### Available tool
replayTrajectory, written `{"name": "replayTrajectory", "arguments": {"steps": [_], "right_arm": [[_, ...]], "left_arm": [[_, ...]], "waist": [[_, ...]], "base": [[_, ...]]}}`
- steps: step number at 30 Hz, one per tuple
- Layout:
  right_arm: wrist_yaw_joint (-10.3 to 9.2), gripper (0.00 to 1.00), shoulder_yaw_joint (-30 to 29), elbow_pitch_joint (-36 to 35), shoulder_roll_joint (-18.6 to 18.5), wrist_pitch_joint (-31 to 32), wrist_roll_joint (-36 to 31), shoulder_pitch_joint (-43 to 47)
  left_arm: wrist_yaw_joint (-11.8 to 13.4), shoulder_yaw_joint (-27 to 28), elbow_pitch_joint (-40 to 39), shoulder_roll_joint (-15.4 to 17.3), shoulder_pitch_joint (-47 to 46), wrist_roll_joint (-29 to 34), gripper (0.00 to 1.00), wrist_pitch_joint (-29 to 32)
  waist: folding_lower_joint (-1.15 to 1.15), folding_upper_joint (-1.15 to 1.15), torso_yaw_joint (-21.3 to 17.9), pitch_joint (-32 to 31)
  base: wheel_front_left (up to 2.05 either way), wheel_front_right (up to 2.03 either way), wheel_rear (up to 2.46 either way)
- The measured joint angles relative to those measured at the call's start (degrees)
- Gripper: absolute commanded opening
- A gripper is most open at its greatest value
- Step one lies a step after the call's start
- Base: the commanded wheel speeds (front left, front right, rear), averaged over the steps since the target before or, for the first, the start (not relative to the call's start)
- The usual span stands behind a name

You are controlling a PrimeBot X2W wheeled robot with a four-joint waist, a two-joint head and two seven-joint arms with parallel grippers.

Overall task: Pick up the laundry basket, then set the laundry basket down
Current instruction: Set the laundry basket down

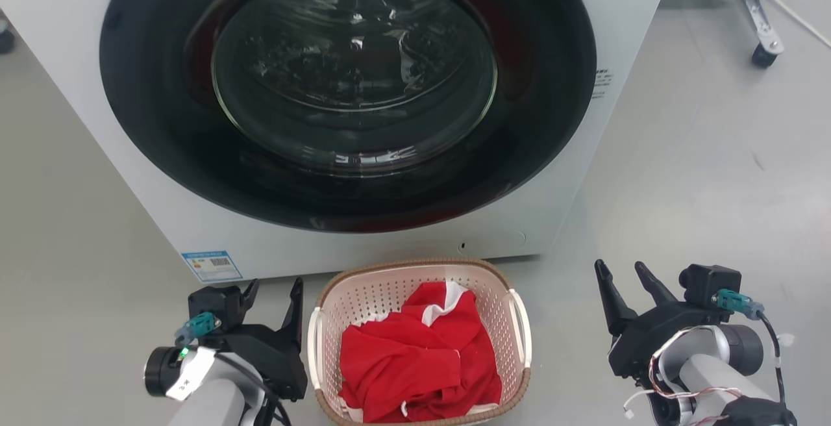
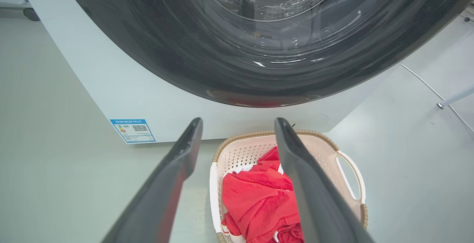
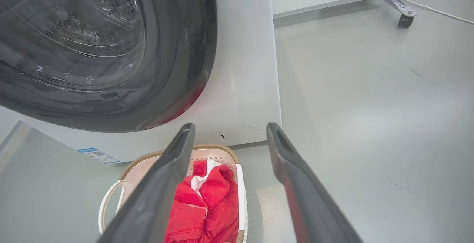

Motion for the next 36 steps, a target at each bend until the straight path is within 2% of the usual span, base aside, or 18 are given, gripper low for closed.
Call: {"name": "replayTrajectory", "arguments": {"steps": [10,15,25,36], "right_arm": [[-4.27,1.0,-3.54,-11.09,-2.7,0.01,-5.79,6.42],[-5.73,1.0,-5.24,-17.29,-3.5,0.0,-8.49,10.37],[-7.15,1.0,-9.14,-25.72,-4.7,0.0,-12.23,17.04],[-7.83,1.0,-12.77,-31.6,-5.06,0.0,-16.58,23.72]], "left_arm": [[3.99,1.99,-14.3,1.69,8.47,3.14,1.0,0.0],[6.09,3.07,-21.79,2.72,13.28,5.27,1.0,-0.01],[8.13,5.03,-32.95,3.68,21.1,6.87,1.0,-0.02],[8.88,6.5,-39.53,3.9,27.3,8.87,1.0,-0.16]], "waist": [[0.01,0.0,-0.05,-3.57],[0.01,0.0,0.07,-4.75],[0.01,0.01,0.13,-5.89],[0.01,0.01,0.22,-6.98]], "base": [[0.0,0.0,0.0],[0.0,0.0,0.0],[0.0,0.0,0.0],[0.0,0.0,0.0]]}}
